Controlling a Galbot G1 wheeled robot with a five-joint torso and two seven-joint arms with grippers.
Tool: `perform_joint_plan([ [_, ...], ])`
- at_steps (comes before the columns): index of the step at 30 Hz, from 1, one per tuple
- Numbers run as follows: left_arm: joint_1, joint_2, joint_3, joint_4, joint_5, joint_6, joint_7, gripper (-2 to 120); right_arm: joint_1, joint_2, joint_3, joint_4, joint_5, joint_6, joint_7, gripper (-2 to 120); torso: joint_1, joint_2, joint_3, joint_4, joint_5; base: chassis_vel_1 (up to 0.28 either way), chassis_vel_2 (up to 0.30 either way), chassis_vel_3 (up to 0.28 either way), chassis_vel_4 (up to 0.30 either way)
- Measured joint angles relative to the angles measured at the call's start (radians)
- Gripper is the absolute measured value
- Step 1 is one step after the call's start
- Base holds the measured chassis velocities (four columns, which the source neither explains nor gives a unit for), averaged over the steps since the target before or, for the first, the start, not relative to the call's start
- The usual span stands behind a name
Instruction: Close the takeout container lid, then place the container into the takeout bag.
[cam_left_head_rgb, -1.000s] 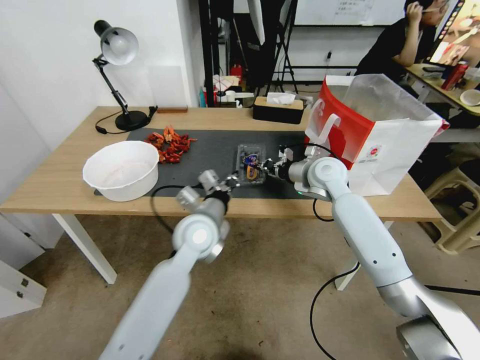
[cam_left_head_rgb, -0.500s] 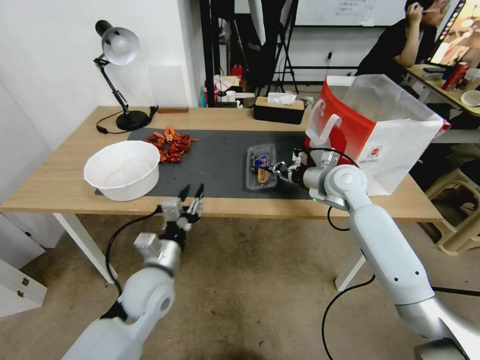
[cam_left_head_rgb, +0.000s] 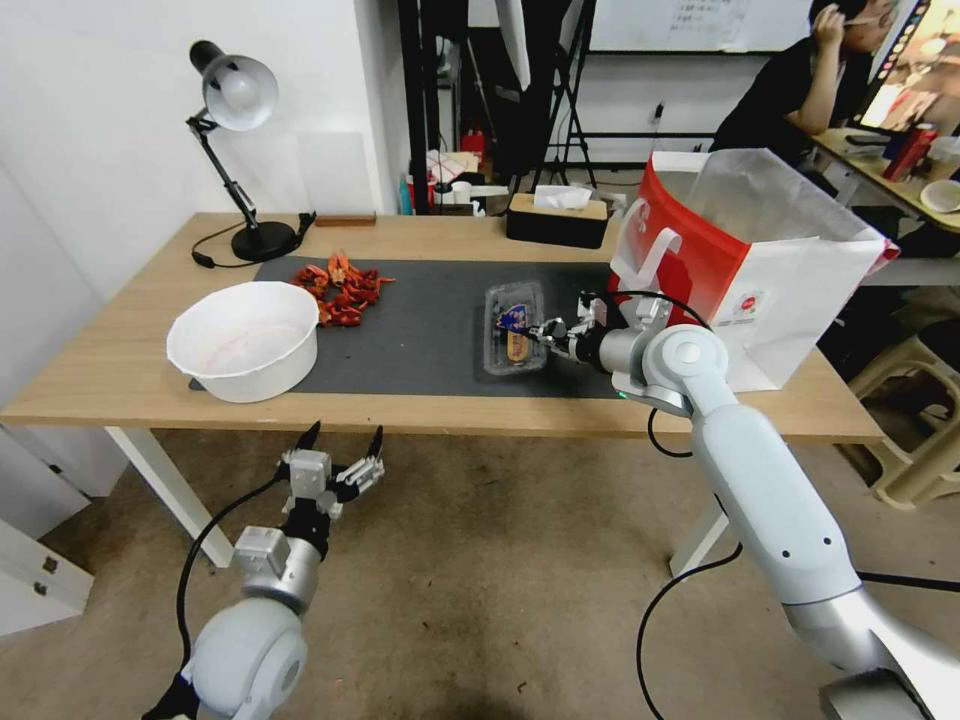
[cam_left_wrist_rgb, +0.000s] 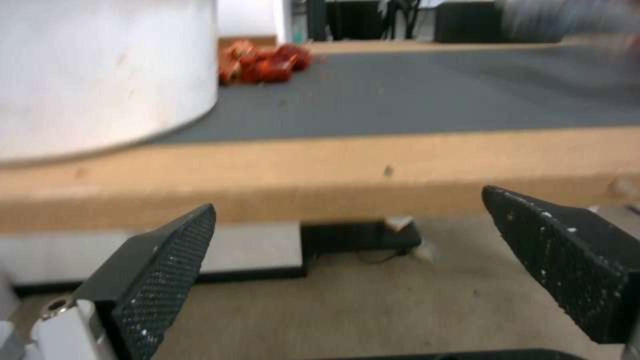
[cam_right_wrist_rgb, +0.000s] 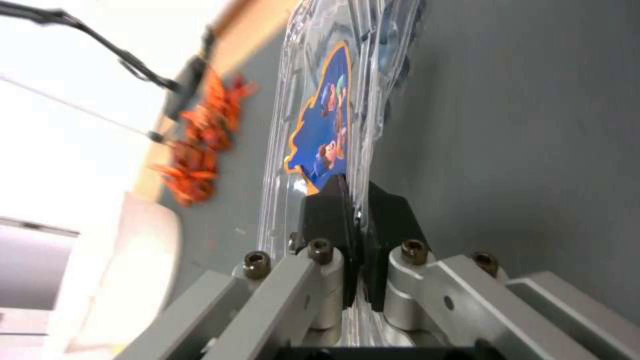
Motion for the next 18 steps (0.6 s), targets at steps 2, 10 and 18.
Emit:
perform_joint_plan([
  [2, 0.010, -0.012, 0.001, 0.009, 0.011, -0.002, -0.015, 100, 0.011, -0.020, 0.008, 0.066, -0.012, 0.044, -0.005, 0, 0.000, 0.000, 0.000, -0.0003, -0.0001, 0.000, 0.000, 0.000, 0.000],
  [10, 0.033, -0.030, 0.003, 0.029, 0.013, -0.040, -0.024, 100, 0.048, -0.105, 0.052, 0.234, -0.147, 0.247, -0.035, 0, 0.000, 0.000, 0.000, -0.0003, 0.0001, 0.000, 0.000, 0.000, 0.000],
  [18, 0.034, -0.034, 0.006, 0.035, 0.007, -0.058, -0.026, 100, 0.092, -0.210, 0.149, 0.265, -0.284, 0.389, 0.037, 0, 0.000, 0.000, 0.000, -0.0001, 0.0002, 0.000, 0.000, 0.000, 0.000],
])
